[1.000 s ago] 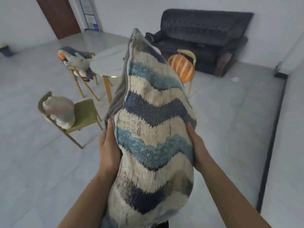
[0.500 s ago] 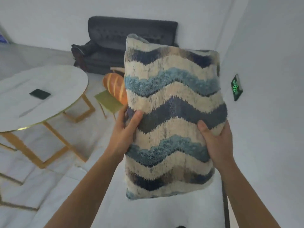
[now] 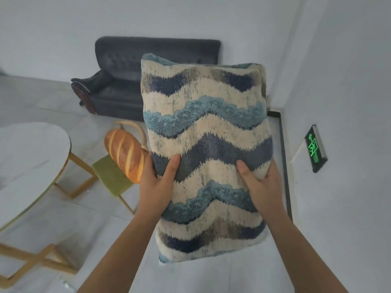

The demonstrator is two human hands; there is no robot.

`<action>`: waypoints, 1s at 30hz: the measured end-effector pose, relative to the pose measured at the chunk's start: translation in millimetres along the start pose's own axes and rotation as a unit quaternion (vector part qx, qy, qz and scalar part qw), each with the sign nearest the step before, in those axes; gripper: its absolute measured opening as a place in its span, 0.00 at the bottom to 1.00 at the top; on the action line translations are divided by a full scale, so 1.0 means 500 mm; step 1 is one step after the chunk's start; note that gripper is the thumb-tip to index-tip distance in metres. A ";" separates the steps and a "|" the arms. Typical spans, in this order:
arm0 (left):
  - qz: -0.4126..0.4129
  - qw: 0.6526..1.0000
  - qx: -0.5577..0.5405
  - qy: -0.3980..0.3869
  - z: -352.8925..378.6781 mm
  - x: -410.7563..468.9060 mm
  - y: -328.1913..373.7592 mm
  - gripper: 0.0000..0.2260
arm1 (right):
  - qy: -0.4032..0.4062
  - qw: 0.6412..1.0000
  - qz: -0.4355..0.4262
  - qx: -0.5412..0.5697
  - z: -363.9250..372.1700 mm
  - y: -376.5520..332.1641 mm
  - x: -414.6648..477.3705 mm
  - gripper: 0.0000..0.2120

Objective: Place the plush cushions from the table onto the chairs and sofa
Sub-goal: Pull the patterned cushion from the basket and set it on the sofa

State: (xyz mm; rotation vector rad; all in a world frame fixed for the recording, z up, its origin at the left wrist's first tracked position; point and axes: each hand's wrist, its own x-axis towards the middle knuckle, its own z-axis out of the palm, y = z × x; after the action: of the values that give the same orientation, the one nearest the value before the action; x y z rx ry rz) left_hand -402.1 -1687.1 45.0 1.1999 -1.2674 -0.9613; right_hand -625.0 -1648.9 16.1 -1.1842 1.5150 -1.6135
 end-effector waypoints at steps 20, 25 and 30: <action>-0.016 0.998 0.042 0.040 0.279 1.061 -0.197 0.10 | 0.012 1.000 -0.003 -0.015 0.338 0.159 1.055 0.23; -0.010 0.998 0.036 0.046 0.401 1.302 -0.263 0.16 | 0.012 1.000 -0.002 0.003 0.380 0.253 1.309 0.23; -0.038 0.994 0.057 0.090 0.459 1.510 -0.287 0.16 | -0.041 0.999 0.021 0.016 0.462 0.319 1.567 0.24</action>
State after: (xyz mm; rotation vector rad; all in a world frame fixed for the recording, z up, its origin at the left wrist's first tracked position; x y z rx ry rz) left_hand -538.2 -2476.8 14.6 1.4001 -1.1520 -0.8236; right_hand -755.1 -2470.5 -4.0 -1.1799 1.4485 -1.5377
